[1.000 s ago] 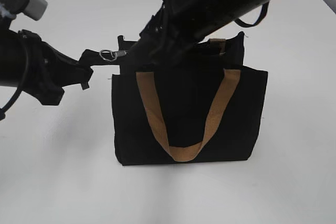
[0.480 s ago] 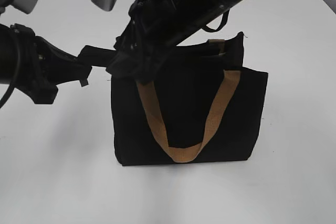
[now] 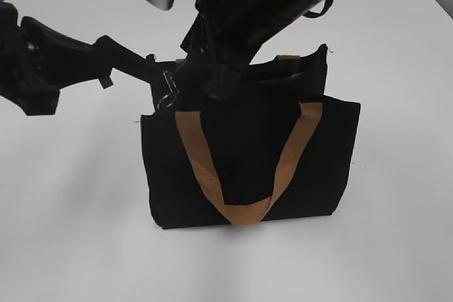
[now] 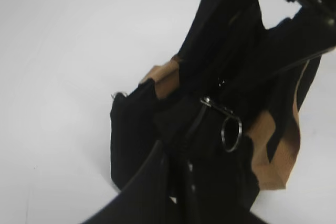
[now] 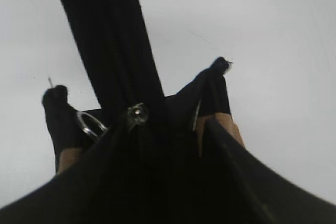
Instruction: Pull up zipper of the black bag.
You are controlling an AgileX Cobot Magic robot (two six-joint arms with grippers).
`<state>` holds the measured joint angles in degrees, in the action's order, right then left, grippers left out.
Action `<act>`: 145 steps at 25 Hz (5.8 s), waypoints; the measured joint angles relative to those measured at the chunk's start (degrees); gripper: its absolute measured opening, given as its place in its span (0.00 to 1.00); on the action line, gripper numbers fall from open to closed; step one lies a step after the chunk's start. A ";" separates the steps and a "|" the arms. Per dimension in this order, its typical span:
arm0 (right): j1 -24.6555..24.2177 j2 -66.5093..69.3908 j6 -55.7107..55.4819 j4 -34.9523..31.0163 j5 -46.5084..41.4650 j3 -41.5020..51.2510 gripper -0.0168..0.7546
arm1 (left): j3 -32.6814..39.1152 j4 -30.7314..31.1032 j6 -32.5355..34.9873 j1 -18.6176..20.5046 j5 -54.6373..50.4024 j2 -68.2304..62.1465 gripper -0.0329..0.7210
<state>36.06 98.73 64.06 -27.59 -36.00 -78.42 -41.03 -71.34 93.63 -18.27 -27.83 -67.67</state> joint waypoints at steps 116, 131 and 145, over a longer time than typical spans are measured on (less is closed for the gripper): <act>-18.22 -7.96 -42.62 12.31 -25.55 -0.27 0.12 | 0.00 -9.09 -6.77 -0.56 4.88 1.13 0.08; -19.11 -26.03 -54.83 20.37 -32.76 13.11 0.75 | -0.05 48.99 -71.65 -0.12 -19.87 17.73 0.55; -19.11 -70.21 -64.06 24.79 -31.07 45.37 0.75 | 5.14 68.32 -88.14 -0.12 -41.85 52.64 0.55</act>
<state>16.95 28.52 0.00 -2.80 -67.07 -33.06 -35.88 -3.02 5.50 -18.39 -69.69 -15.03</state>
